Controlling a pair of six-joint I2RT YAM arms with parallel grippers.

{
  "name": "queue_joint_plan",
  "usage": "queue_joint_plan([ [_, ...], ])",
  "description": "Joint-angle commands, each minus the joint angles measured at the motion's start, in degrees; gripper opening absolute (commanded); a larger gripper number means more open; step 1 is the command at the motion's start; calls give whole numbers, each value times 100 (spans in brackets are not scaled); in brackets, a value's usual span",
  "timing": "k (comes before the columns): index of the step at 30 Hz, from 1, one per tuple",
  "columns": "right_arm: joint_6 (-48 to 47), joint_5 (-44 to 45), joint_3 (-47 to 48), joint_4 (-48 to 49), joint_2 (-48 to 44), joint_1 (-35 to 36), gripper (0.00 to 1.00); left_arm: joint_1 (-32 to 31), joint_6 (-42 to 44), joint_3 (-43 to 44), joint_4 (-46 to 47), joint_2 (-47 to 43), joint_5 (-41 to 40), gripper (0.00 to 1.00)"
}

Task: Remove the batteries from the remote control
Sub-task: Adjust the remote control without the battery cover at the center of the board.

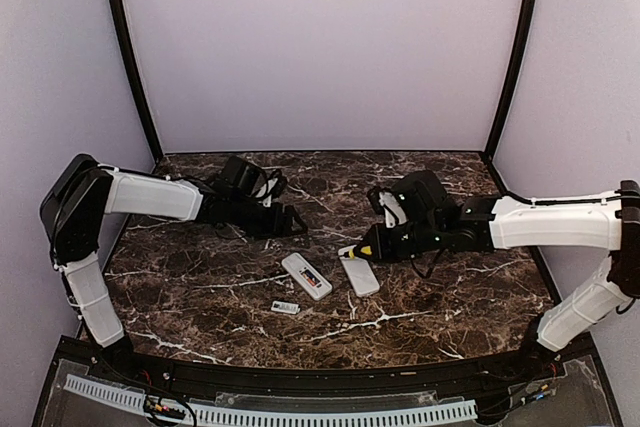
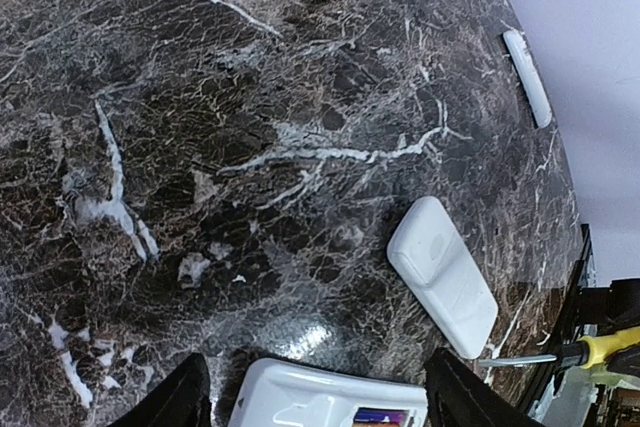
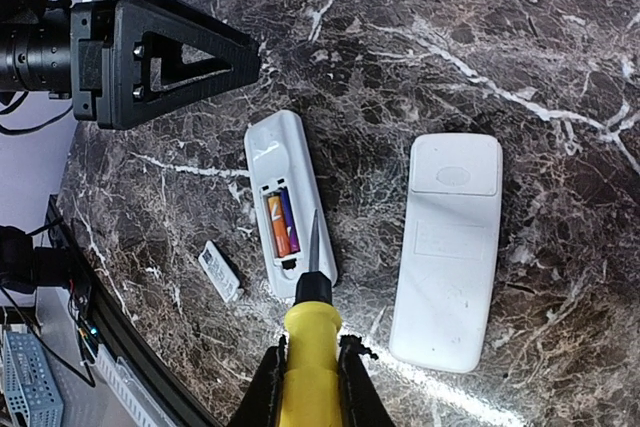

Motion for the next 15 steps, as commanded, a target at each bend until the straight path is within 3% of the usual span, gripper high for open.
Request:
queue_joint_plan([
  [1, 316, 36, -77, -352, -56, 61, 0, -15, 577, 336, -444, 291, 44, 73],
  [11, 476, -82, -266, -698, -13, 485, 0, -23, 547, 741, -200, 765, 535, 65],
  [15, 425, -70, -259, -525, 22, 500, 0, -51, 470, 778, -79, 905, 702, 57],
])
